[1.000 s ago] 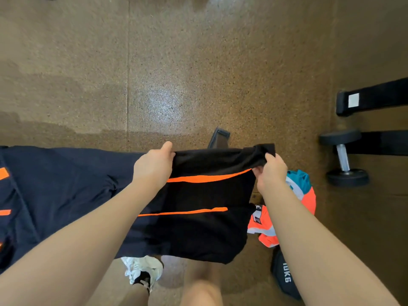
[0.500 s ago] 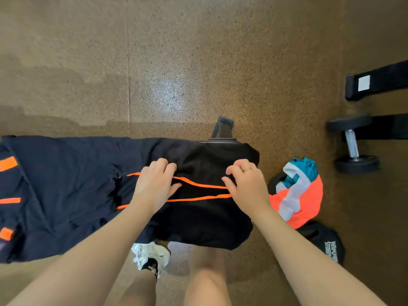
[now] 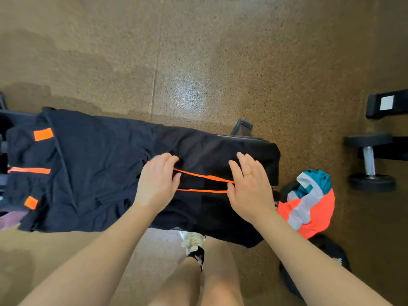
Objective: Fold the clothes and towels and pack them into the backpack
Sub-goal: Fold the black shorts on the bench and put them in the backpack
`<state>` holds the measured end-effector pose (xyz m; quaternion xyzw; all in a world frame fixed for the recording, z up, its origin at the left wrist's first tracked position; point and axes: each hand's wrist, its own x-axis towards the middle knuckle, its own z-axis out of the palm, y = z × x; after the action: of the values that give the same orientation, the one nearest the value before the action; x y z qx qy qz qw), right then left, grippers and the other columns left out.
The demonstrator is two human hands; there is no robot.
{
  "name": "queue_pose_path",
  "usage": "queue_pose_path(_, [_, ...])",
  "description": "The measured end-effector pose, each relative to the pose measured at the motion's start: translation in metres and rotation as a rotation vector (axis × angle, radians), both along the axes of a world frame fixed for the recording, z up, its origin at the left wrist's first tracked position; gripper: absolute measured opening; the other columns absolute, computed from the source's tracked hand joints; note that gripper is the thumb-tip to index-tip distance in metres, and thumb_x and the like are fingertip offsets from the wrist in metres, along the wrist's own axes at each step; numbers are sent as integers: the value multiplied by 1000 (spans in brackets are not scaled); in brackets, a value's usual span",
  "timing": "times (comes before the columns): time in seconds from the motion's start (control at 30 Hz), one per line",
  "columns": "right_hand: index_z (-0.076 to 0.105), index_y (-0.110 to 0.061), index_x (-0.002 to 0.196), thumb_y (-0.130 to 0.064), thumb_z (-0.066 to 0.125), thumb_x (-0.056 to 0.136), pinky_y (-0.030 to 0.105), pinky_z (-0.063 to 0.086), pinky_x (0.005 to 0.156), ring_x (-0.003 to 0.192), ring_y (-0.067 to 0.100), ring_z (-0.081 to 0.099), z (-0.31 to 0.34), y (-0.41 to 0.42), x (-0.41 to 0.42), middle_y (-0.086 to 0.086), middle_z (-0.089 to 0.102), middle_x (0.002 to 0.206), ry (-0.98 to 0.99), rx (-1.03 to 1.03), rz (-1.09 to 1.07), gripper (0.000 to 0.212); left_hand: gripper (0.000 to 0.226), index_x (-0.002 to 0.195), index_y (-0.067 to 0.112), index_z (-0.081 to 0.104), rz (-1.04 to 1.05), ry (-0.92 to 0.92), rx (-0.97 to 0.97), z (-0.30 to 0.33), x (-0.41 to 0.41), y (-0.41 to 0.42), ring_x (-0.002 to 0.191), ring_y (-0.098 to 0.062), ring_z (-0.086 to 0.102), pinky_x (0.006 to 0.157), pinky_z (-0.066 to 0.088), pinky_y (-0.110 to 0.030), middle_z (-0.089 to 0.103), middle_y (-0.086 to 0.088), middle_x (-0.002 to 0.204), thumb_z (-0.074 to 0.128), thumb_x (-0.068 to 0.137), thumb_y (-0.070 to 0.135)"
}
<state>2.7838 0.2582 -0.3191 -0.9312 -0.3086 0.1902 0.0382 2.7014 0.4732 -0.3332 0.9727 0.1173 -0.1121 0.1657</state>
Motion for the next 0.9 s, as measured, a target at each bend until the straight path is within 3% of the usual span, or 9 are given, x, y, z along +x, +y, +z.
queue_pose_path(0.07, [46,-10,134,-40,40,82,44,35,106,131,31,42,-8,36,-16,13,44,143,12,65,133,61,58,132,-1,40,109,81,78,-5,-9,12,125,-41,42,102,37,-49,42,-25,138,60,84,23])
queue_pose_path(0.13, [37,-15,141,-49,35,82,45,32,109,136,28,37,-21,70,-33,9,36,150,69,46,249,69,71,144,3,22,180,228,108,-12,-21,24,139,-38,19,111,21,-50,17,-21,153,54,89,33])
queue_pose_path(0.23, [33,-18,144,-57,28,81,47,31,109,137,26,36,-44,87,-43,6,33,151,109,-73,280,74,71,148,21,-1,209,366,103,-25,-44,40,144,-32,-4,116,7,-46,-12,-9,156,36,93,49])
queue_pose_path(0.4, [29,-15,146,-57,23,83,51,28,109,139,27,31,-36,22,-34,5,29,153,141,-309,49,76,83,144,27,-18,275,468,141,-26,-45,46,143,-31,-12,115,4,-43,-24,-10,153,26,87,66])
queue_pose_path(0.47, [15,-17,149,-59,14,85,49,15,114,145,24,15,-18,-10,-28,2,10,159,194,-380,35,77,87,145,24,-16,329,482,116,-22,-39,45,143,-29,-12,116,6,-43,-22,-11,153,28,85,69])
queue_pose_path(0.53, [8,-17,150,-55,20,94,43,11,117,146,22,7,-2,-28,-21,1,-2,159,301,-371,2,69,85,147,20,-9,354,450,77,-14,-35,39,143,-30,-8,115,5,-44,-17,-11,155,30,87,65])
queue_pose_path(0.6, [22,-13,148,-41,35,98,38,20,115,144,23,19,13,-37,-13,4,10,158,380,-250,-95,59,76,148,15,6,299,305,57,-4,-36,24,143,-34,3,114,9,-47,-3,-14,156,38,91,54])
queue_pose_path(0.7, [45,-8,134,-25,41,98,35,27,111,138,24,31,28,-49,-1,9,29,151,388,-62,-303,40,65,139,6,37,136,103,-37,10,-46,-17,132,-42,34,104,32,-53,29,-22,148,58,85,35])
queue_pose_path(0.9, [55,-8,119,-5,40,96,25,33,100,121,23,48,34,-66,29,11,49,129,383,61,-436,28,54,117,0,60,134,157,-223,18,-70,-110,105,-39,61,82,52,-49,59,-23,121,48,77,34])
